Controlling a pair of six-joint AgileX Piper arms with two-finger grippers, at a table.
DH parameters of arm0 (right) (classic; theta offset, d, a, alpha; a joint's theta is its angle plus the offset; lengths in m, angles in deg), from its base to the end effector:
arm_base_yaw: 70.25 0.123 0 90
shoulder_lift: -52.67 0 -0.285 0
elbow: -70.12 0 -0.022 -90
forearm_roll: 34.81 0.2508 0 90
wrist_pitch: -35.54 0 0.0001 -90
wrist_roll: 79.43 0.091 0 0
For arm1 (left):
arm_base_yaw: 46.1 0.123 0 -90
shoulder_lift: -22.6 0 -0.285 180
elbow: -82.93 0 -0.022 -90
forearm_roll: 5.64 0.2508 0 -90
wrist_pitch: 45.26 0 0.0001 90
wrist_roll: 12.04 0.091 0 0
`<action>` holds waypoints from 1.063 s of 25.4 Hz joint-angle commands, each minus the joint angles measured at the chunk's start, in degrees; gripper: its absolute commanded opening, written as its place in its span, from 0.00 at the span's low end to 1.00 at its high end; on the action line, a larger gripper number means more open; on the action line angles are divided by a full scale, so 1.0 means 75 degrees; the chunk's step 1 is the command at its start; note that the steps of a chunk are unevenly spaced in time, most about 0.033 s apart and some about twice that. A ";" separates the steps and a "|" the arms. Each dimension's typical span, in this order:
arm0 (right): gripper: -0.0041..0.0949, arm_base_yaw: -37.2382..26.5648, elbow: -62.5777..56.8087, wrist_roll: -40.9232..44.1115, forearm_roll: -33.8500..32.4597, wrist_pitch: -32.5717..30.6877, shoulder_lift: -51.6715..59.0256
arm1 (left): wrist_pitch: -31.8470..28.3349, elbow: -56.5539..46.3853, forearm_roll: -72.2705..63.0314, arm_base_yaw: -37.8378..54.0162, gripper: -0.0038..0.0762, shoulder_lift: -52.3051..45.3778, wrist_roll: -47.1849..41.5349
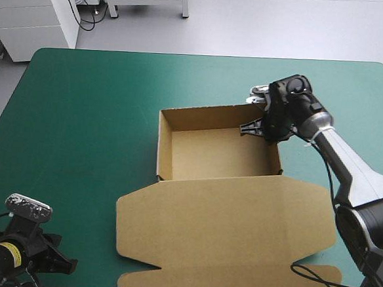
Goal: Fold the box
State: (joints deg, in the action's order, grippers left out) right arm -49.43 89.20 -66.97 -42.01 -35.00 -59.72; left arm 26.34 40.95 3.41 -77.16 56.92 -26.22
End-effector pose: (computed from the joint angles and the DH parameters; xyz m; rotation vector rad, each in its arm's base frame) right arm 0.3641 0.1270 0.3072 -0.2422 2.8256 -0.0540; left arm 0.0508 -0.0147 0.2884 0.3847 2.5336 -0.0889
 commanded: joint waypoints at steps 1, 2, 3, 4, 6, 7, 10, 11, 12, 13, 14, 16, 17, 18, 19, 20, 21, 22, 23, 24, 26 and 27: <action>0.02 -0.0875 0.0299 -0.0246 -0.0766 -0.0128 0.0969 | -0.0143 0.0190 0.0021 -0.0023 0.04 0.0057 -0.0170; 0.02 -0.1226 0.0299 -0.0340 -0.0863 -0.0128 0.1145 | -0.0143 0.0190 0.0021 -0.0023 0.04 0.0057 -0.0184; 0.02 -0.1658 0.0299 -0.0398 -0.1026 -0.0128 0.1347 | -0.0125 0.0190 0.0021 -0.0023 0.04 0.0057 -0.0184; 0.02 -0.2015 0.0299 -0.0465 -0.1067 -0.0128 0.1484 | -0.0107 0.0190 0.0021 -0.0023 0.04 0.0057 -0.0184; 0.02 -0.2925 0.0299 -0.0819 -0.1047 -0.0128 0.1725 | -0.0107 0.0190 0.0021 -0.0023 0.04 0.0057 -0.0184; 0.02 -0.3444 0.0299 -0.0995 -0.1047 -0.0128 0.1792 | -0.0107 0.0190 0.0021 -0.0023 0.04 0.0057 -0.0184; 0.02 -0.4521 0.0299 -0.1389 -0.1047 -0.0128 0.1810 | -0.0123 0.0190 0.0021 -0.0023 0.04 0.0057 -0.0184; 0.02 -0.4807 0.0299 -0.1389 -0.1016 -0.0128 0.1777 | -0.0123 0.0190 0.0021 -0.0023 0.04 0.0057 -0.0184; 0.02 -0.4980 0.0299 -0.1389 -0.1014 -0.0128 0.1757 | -0.0123 0.0190 0.0021 -0.0023 0.04 0.0057 -0.0184; 0.02 -0.5177 0.0299 -0.1389 -0.0977 -0.0128 0.1699 | -0.0123 0.0190 0.0021 -0.0023 0.04 0.0057 -0.0184; 0.02 -0.5354 0.0299 -0.1389 -0.0921 -0.0128 0.1625 | -0.0155 0.0190 0.0021 -0.0023 0.04 0.0057 -0.0184; 0.02 -0.5615 0.0299 -0.1389 -0.0722 -0.0128 0.1428 | -0.0176 0.0190 0.0021 -0.0023 0.04 0.0057 -0.0184; 0.02 -0.5698 0.0299 -0.1389 -0.0649 -0.0128 0.1332 | -0.0176 0.0190 0.0021 -0.0023 0.04 0.0057 -0.0184; 0.02 -0.5758 0.0299 -0.1389 -0.0608 -0.0128 0.1218 | -0.0176 0.0190 0.0021 -0.0023 0.04 0.0057 -0.0184; 0.02 -0.5781 0.0299 -0.1389 -0.0588 -0.0128 0.1121 | -0.0176 0.0190 0.0021 -0.0023 0.04 0.0057 -0.0184; 0.03 -0.5793 0.0299 -0.1389 -0.0606 -0.0128 0.1015 | -0.0176 0.0190 0.0021 -0.0023 0.04 0.0057 -0.0184; 0.03 -0.5793 0.0299 -0.1389 -0.0679 -0.0128 0.0914 | -0.0176 0.0190 0.0040 -0.0023 0.04 0.0057 -0.0184; 0.06 -0.5776 0.0299 -0.1354 -0.0763 -0.0128 0.0819 | -0.0196 0.0190 0.0038 -0.0023 0.04 0.0057 -0.0184; 0.10 -0.5759 0.0299 -0.1243 -0.0814 -0.0128 0.0719 | -0.0236 0.0190 0.0038 -0.0023 0.04 0.0057 -0.0184; 0.17 -0.5759 0.0299 -0.1161 -0.0867 -0.0128 0.0638 | -0.0258 0.0190 0.0038 -0.0023 0.04 0.0057 -0.0184; 0.30 -0.5759 0.0299 -0.1104 -0.0960 -0.0128 0.0528 | -0.0293 0.0190 0.0038 -0.0023 0.04 0.0057 -0.0184; 0.34 -0.5759 0.0299 -0.1104 -0.1007 -0.0128 0.0491 | -0.0293 0.0190 0.0038 -0.0023 0.04 0.0057 -0.0184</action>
State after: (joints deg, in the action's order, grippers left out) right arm -92.44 89.67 -75.68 -47.07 -35.50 -57.98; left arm 26.34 40.88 3.43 -77.16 56.86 -26.91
